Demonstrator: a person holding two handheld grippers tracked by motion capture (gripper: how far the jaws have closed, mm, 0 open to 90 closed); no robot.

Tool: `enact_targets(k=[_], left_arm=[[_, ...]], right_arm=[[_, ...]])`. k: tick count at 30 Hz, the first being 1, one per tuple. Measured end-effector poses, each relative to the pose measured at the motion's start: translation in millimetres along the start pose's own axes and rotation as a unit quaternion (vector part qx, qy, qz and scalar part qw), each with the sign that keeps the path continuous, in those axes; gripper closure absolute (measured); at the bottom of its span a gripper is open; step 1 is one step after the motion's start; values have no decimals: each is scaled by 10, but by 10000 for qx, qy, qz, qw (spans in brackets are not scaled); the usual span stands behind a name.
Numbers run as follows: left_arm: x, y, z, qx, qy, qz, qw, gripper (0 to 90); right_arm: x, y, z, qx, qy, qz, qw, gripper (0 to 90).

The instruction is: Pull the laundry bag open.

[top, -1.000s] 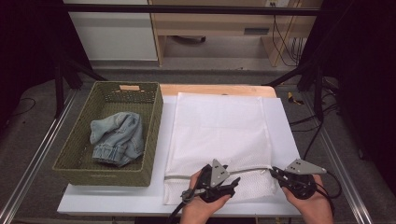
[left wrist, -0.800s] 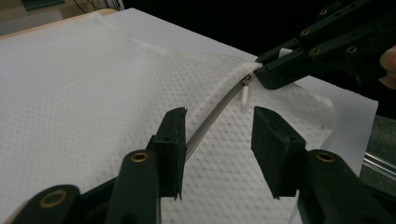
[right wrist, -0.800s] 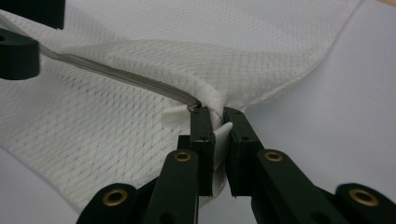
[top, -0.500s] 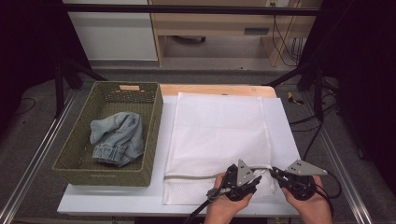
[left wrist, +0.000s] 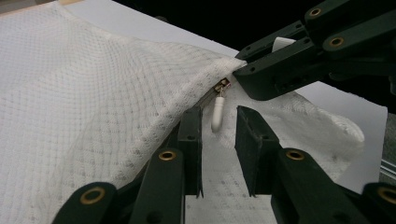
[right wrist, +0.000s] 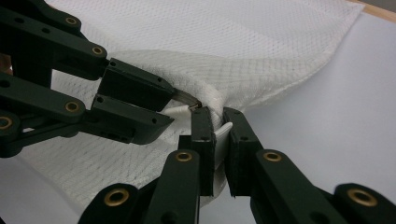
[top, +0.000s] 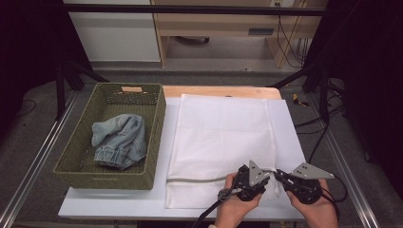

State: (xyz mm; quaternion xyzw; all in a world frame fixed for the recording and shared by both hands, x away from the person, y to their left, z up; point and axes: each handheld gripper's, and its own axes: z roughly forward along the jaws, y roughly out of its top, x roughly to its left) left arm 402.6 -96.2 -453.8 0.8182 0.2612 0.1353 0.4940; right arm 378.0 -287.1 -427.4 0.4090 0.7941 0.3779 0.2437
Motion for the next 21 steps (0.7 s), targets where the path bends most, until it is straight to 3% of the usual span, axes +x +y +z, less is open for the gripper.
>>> enact_targets(k=[9, 17, 21], left_arm=[[2, 13, 36, 33, -3, -16, 10000, 724], [-4, 20, 87, 50, -88, -23, 9999, 789], [-7, 26, 107, 67, -32, -9, 10000, 808]], right_arm=[[6, 9, 2, -20, 22, 5, 10000, 839], [6, 11, 2, -49, 91, 47, 9999, 840], [13, 14, 0, -38, 108, 45, 9999, 841]])
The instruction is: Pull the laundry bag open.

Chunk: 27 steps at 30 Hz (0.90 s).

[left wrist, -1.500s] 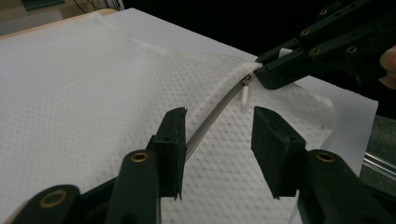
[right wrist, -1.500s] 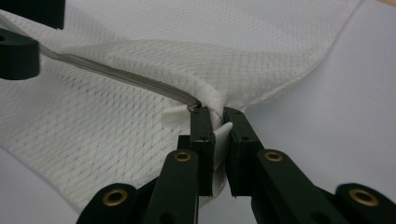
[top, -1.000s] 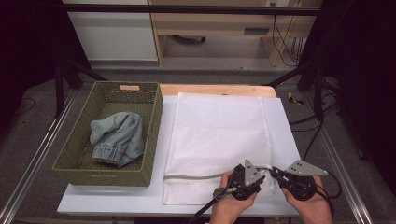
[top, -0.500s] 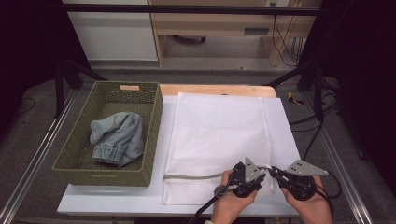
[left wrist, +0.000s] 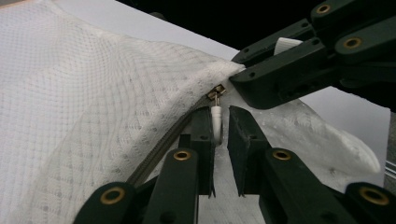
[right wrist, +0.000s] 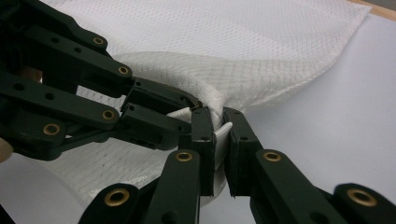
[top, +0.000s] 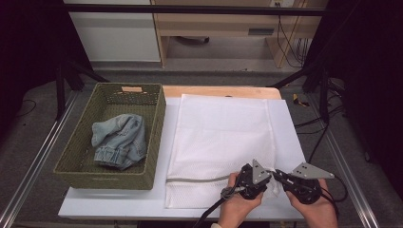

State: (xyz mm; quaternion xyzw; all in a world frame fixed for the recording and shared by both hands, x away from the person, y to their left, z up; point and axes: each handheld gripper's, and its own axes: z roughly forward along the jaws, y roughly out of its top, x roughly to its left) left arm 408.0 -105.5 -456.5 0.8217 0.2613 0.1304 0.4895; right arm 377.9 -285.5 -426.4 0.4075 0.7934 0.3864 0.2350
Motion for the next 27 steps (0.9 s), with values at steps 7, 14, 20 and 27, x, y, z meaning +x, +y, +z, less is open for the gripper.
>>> enact_targets(k=[7, 14, 20, 27], left_arm=[[10, -5, 16, 8, 6, -125, 9999, 861], [-28, -7, 6, 9, 88, -363, 9993, 868], [-93, -27, 2, -55, 300, -557, 9980, 870], [-136, -59, 6, -88, 482, -801, 9956, 871]], right_arm=[[7, -1, 6, 6, -1, 0, 10000, 841], [26, -8, 6, -3, -53, 18, 10000, 841], [58, -13, 3, 21, -183, 27, 9998, 844], [89, -17, 1, 63, -241, 24, 9997, 847]])
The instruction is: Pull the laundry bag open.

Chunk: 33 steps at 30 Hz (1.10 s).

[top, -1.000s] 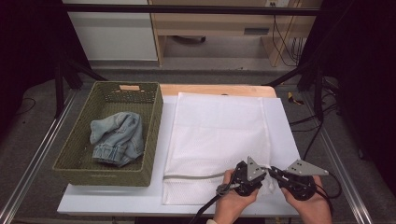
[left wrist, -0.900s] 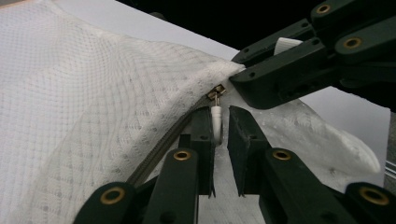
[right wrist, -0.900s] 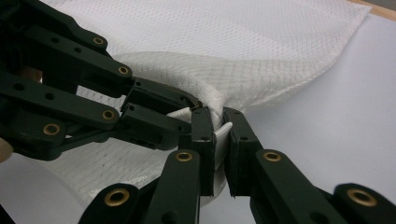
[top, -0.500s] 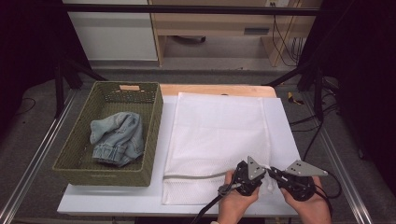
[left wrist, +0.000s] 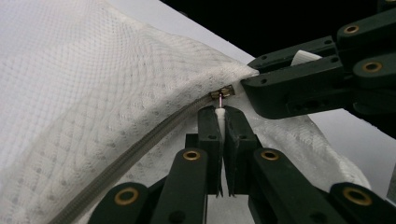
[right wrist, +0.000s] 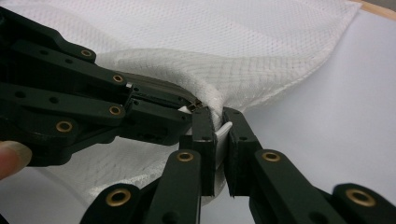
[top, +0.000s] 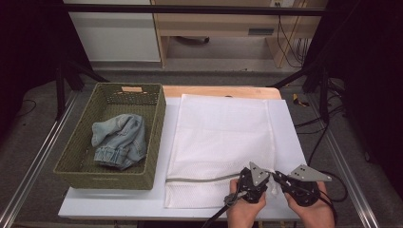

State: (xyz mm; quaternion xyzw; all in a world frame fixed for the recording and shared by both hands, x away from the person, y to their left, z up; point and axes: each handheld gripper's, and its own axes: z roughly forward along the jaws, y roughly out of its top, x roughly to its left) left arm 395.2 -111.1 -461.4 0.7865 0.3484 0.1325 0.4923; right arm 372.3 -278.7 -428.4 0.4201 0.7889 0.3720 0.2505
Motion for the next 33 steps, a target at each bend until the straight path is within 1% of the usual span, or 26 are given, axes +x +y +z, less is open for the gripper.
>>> enact_targets(k=[1, 2, 3, 4, 6, 7, 8, 9, 10, 11, 12, 15, 16, 18, 19, 20, 21, 23, 25, 28, 29, 31, 33], left_arm=[[5, -6, 1, 7, 70, -37, 10000, 871], [5, -6, 1, 7, 70, -37, 10000, 871], [36, -23, -5, -26, 60, -164, 9998, 871], [46, -33, -6, -49, 49, -226, 9997, 871], [59, -48, -14, -43, 48, -249, 9997, 871], [64, -65, -26, -34, 122, -192, 9997, 871], [64, -65, -26, -34, 122, -192, 9997, 871], [75, -89, -25, -81, 15, -356, 9993, 871], [75, -101, -23, -120, -24, -420, 9990, 871], [76, -114, -24, -103, -41, -437, 9990, 871], [69, -121, -27, -128, -43, -474, 9988, 871], [48, -136, -35, -161, -3, -470, 9988, 870], [47, -141, -37, -162, 22, -492, 9987, 871], [62, -156, -32, -159, 66, -551, 9983, 870], [72, -161, -37, -146, 110, -575, 9982, 870], [72, -161, -37, -146, 110, -575, 9982, 871], [84, -168, -54, -150, 143, -629, 9978, 870], [85, -179, -83, -132, 182, -632, 9978, 871], [76, -192, -95, -102, 211, -596, 9979, 871], [66, -202, -102, -116, 216, -600, 9979, 870], [58, -203, -109, -122, 241, -563, 9980, 871], [63, -204, -112, -148, 226, -626, 9977, 871], [69, -206, -114, -142, 221, -625, 9977, 870]], right_arm=[[5, -3, 1, -1, -15, 10, 10000, 847], [5, -3, 1, -1, -15, 10, 10000, 847], [-4, -4, -5, -10, -38, 25, 10000, 848], [-12, -6, -8, -15, -21, 31, 10000, 848], [-8, -9, -8, -10, -16, 67, 10000, 848], [-8, -20, -3, 12, -15, 52, 10000, 848], [-8, -20, -3, 12, -15, 52, 10000, 848], [0, -25, 2, 29, -2, 107, 9999, 848], [0, -27, 5, 16, -14, 104, 9999, 847], [-5, -30, 8, 7, -21, 88, 10000, 847], [-2, -37, 13, 22, -36, 126, 9999, 846], [-6, -55, 30, 17, -55, 172, 9998, 845], [-5, -59, 37, 12, -29, 247, 9997, 845], [-4, -60, 47, 25, -53, 209, 9998, 846], [2, -58, 51, 26, -73, 176, 9998, 847], [3, -58, 57, 25, -111, 118, 9999, 847], [1, -59, 55, 33, -124, 145, 9998, 847], [-13, -68, 49, 25, -136, 200, 9997, 847], [-12, -83, 52, 31, -128, 192, 9997, 847], [-5, -83, 46, 47, -124, 223, 9997, 847], [-7, -75, 44, 40, -115, 227, 9997, 847], [-1, -75, 46, 59, -137, 239, 9996, 847], [1, -75, 48, 47, -143, 225, 9996, 846]])
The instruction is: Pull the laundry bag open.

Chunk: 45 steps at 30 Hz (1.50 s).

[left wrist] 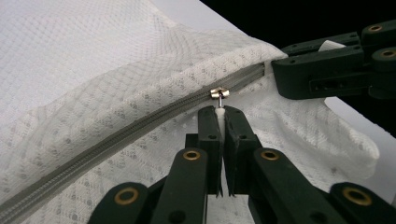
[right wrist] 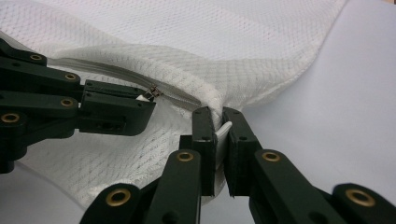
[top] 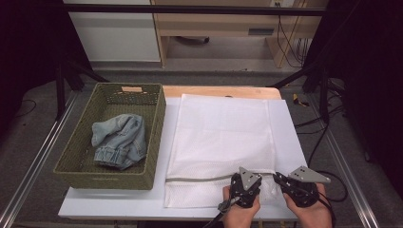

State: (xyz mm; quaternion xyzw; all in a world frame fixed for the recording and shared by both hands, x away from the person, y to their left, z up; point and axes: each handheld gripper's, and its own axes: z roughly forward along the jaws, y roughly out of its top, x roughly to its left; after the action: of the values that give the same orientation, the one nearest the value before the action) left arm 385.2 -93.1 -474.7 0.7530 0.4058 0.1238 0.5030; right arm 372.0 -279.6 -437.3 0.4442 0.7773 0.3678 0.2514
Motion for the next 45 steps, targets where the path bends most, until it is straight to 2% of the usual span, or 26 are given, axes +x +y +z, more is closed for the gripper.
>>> enact_targets(k=[10, 13, 16, 18, 22, 25, 29, 39, 45], left_arm=[[113, -33, -71, -43, 66, -222, 9997, 871], [124, -49, -93, -33, 144, -150, 9998, 871], [151, -77, -109, -35, 91, -233, 9997, 871], [171, -89, -132, -39, 124, -219, 9997, 871], [286, -97, -224, -87, 122, -313, 9994, 870], [327, -94, -264, -96, 69, -285, 9995, 871], [389, -107, -309, -94, 128, -314, 9994, 871], [361, -86, -379, -102, 208, -230, 9995, 871], [401, -75, -455, -133, 263, -209, 9993, 871]], right_arm=[[-1, -15, 8, -35, -109, 11, 9999, 848], [-10, -26, 16, -19, -101, 23, 9999, 848], [-33, -41, 18, -2, -108, 45, 9999, 847], [-38, -43, 8, -22, -111, 65, 9999, 847], [-50, -45, 15, -31, -118, 55, 9999, 848], [-45, -41, 14, -27, -130, 65, 9999, 847], [-46, -44, 13, -38, -120, 41, 9999, 847], [-57, -52, -5, -80, -129, 143, 9998, 847], [-61, -54, -5, -90, -141, 157, 9997, 847]])
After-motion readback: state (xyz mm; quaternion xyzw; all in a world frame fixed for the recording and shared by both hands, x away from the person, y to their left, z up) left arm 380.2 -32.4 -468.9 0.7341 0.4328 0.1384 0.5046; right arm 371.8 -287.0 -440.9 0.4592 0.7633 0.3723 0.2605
